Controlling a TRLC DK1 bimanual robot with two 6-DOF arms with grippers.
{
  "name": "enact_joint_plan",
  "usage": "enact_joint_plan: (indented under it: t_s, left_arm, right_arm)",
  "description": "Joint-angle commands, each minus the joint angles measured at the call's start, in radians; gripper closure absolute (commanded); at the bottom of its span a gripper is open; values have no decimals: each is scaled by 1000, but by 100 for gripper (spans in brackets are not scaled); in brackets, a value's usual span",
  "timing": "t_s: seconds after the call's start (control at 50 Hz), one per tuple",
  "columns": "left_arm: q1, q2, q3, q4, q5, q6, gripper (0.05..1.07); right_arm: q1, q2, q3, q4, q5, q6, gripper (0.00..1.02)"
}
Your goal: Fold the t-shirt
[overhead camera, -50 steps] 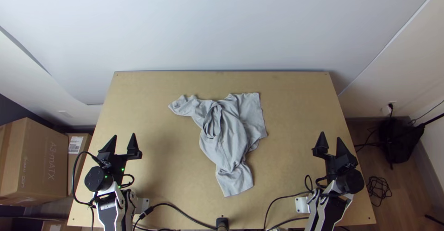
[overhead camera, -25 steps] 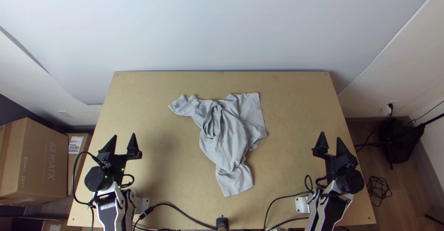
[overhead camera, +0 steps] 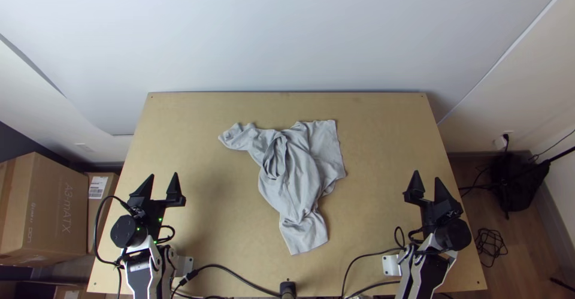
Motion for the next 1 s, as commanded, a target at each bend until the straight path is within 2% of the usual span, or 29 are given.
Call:
enact_joint_plan:
  t_s: [0.0, 0.04, 0.1, 0.2, 0.4, 0.52, 0.74, 0.98]
  left_arm:
    - [13, -2, -35, -8, -10, -19, 10]
    - [22, -2, -19, 24, -50, -34, 10]
    - [30, -2, -2, 99, -123, -47, 10]
    - [70, 1, 42, 193, -131, -34, 10]
    - [77, 49, 191, 254, -129, -13, 10]
    - [77, 164, 352, 205, -129, -18, 10]
    - [79, 341, 622, 148, -132, -27, 10]
    - [47, 625, 1062, -84, -131, -59, 10]
  right_arm:
    - [-11, 2, 4, -4, 24, 16, 5]
    - [-17, 2, 3, 53, 83, 25, 5]
    - [-20, 2, 20, 136, 111, 65, 5]
    - [-19, 2, 64, 217, 143, 74, 5]
    - [-17, 8, 184, 268, 151, 82, 5]
    - [-17, 72, 283, 289, 151, 88, 5]
    - [-14, 336, 550, 326, 151, 96, 5]
    - [-4, 605, 905, 295, 149, 79, 5]
